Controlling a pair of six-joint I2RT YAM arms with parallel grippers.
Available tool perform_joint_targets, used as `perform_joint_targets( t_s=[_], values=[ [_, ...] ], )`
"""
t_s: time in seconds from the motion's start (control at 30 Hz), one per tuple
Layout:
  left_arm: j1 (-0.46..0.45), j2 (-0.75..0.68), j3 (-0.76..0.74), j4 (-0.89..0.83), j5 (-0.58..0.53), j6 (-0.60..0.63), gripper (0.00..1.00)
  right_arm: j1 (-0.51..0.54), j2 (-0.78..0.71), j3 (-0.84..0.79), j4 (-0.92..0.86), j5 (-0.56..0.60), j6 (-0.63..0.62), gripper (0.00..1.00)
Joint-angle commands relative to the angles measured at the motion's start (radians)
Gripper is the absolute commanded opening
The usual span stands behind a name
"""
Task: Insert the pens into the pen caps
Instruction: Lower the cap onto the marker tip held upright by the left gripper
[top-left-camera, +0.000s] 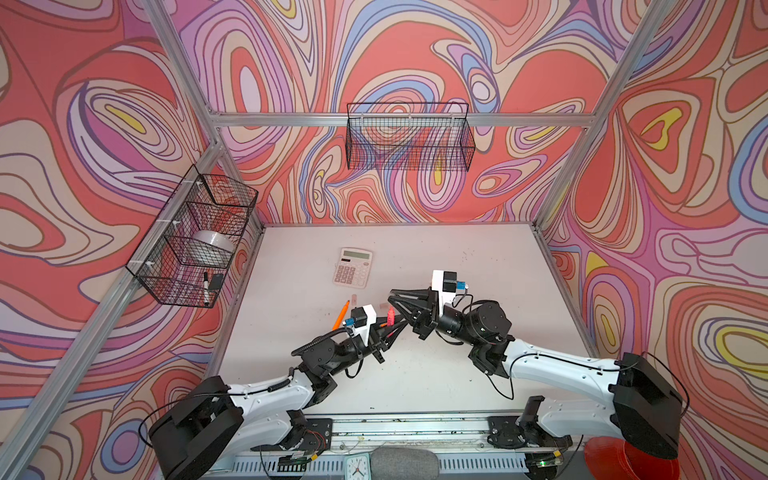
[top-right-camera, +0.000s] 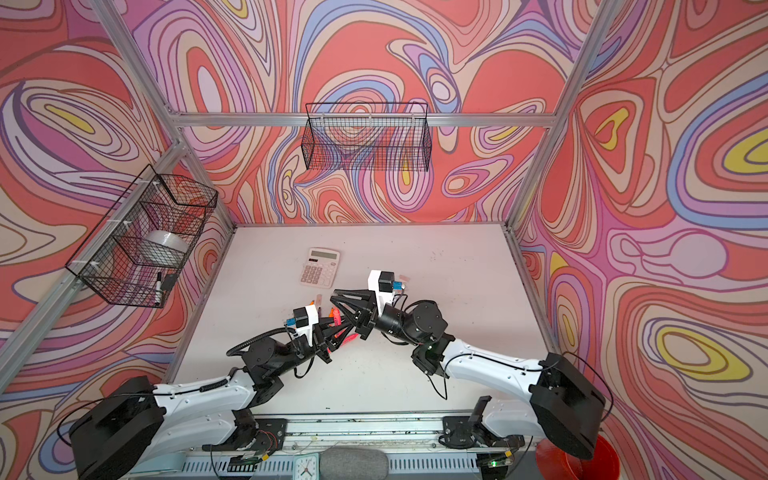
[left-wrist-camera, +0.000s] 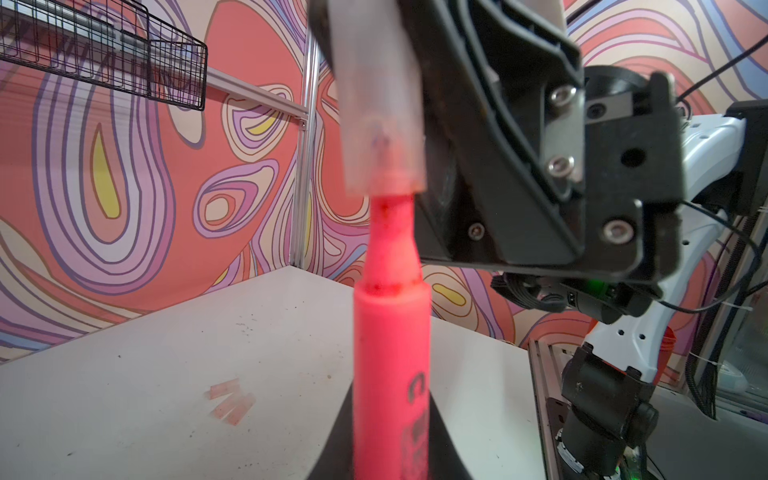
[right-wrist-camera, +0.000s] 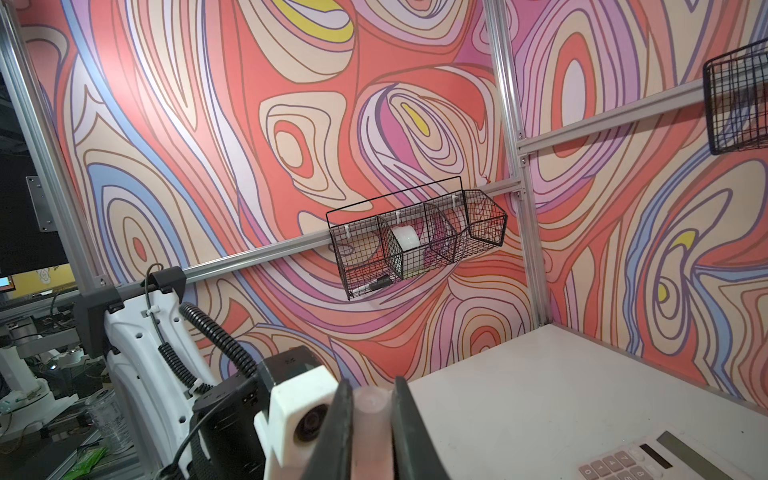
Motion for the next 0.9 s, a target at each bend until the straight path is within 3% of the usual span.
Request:
perform_joint_targets(
  t_s=[0.0, 0.33, 0.5, 0.6, 0.8, 0.83, 0.87],
  values=[
    [-0.002, -0.019, -0.012, 0.082, -0.016, 0.01, 0.0, 0.006, 0.013, -0.023, 0.024, 0.005, 0.023, 0.0],
    [0.0, -0.04, -0.021, 0.082, -0.015, 0.026, 0.0, 0.022, -0.022, -0.107, 0.031, -0.008, 0.057, 0.0],
    [-0.002, -0.051, -0.029, 0.083, -0.005, 0.056, 0.0, 0.045, -0.021, -0.09, -0.064, 0.025, 0.054, 0.0],
    [-0.001, -0.062, -0.039, 0.084, -0.015, 0.088, 0.0, 0.064, -0.036, -0.088, -0.113, 0.058, 0.044, 0.12],
    [-0.001, -0.089, -0.053, 0.083, -0.02, 0.127, 0.0, 0.075, -0.11, -0.106, -0.207, 0.141, 0.044, 0.51],
    [-0.001, -0.088, -0.054, 0.082, -0.019, 0.133, 0.0, 0.076, -0.126, -0.111, -0.215, 0.145, 0.042, 0.66],
    [-0.001, -0.087, -0.053, 0.083, -0.016, 0.138, 0.0, 0.076, -0.143, -0.111, -0.23, 0.152, 0.037, 0.72]
  ],
)
